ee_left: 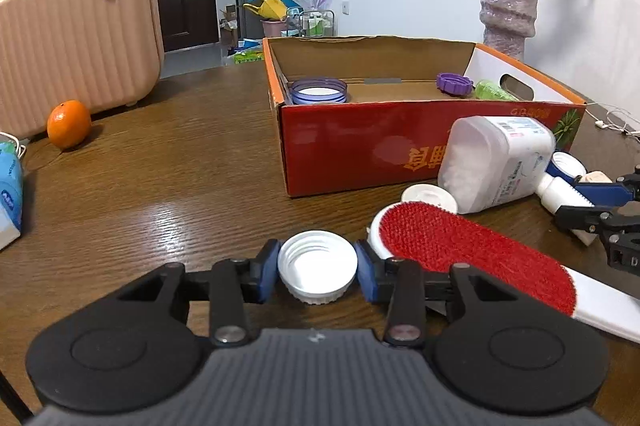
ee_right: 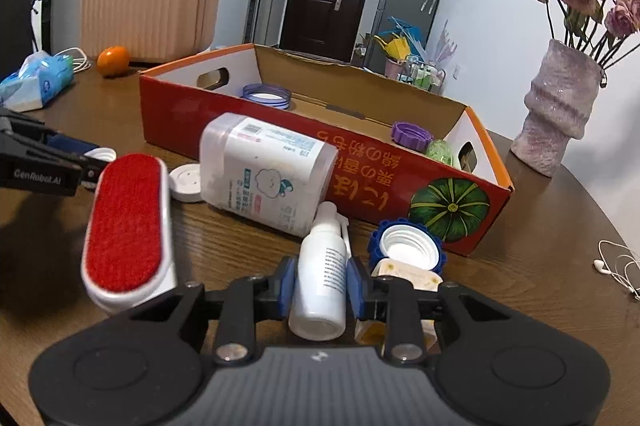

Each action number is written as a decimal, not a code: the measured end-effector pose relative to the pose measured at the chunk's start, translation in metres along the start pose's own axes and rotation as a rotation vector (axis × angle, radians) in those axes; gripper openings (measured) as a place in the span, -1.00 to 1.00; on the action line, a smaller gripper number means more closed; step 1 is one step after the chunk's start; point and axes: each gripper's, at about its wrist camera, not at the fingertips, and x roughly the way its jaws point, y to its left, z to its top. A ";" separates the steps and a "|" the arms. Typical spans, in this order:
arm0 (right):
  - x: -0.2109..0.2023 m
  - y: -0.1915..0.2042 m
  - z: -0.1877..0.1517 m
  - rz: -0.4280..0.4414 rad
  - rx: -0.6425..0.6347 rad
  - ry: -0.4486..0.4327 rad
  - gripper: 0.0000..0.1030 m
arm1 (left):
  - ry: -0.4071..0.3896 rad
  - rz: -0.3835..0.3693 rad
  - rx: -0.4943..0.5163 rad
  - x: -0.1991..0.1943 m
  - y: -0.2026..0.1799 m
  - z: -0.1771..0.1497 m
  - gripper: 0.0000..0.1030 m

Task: Organize rigid objects
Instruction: 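Grasp the white bottle cap with the left tool while the right tool grasps the white spray bottle, then carry the cap and spray bottle into the box and release both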

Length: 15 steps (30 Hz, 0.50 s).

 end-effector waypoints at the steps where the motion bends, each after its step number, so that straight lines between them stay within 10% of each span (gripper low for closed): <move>1: -0.001 -0.001 -0.001 0.008 0.002 0.001 -0.48 | 0.000 0.001 -0.001 -0.003 -0.001 -0.001 -0.22; 15: -0.128 -0.006 -0.016 0.030 0.098 -0.219 -0.49 | -0.246 0.075 -0.031 -0.140 -0.030 -0.020 -0.22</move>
